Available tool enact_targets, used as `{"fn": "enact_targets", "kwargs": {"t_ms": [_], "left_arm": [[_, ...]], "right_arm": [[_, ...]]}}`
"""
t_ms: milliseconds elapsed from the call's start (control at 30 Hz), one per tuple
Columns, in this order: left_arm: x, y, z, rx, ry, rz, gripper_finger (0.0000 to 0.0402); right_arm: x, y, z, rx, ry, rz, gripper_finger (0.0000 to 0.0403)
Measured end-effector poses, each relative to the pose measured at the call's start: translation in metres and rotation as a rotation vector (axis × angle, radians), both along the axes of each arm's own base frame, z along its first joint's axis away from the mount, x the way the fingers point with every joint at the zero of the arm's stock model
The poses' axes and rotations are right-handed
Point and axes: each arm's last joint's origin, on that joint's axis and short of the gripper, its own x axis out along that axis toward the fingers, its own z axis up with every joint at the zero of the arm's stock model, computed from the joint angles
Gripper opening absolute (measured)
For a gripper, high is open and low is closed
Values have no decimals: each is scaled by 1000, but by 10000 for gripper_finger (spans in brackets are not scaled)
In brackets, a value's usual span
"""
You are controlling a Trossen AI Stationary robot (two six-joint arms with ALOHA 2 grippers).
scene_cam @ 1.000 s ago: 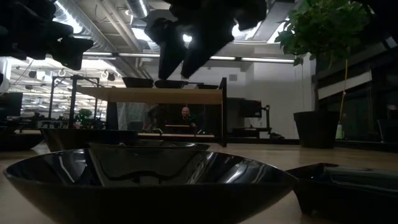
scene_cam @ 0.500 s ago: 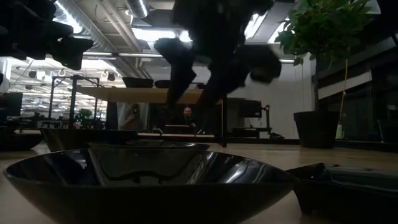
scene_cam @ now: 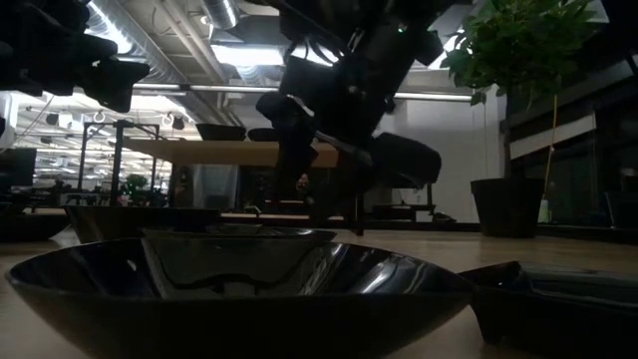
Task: Pick & Place Mini shaped plates
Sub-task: Stack the square plate on top of the square plates on the shelf
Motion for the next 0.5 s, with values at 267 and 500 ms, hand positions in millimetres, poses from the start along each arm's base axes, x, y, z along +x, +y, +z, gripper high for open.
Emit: {"fn": "enact_targets", "kwargs": {"t_ms": [267, 500], "left_arm": [[0, 0, 0, 0, 0, 0, 208], [0, 0, 0, 0, 0, 0, 208]], "right_arm": [[-3, 2, -10, 3, -26, 25, 230], [-3, 4, -15, 4, -31, 28, 175]]}}
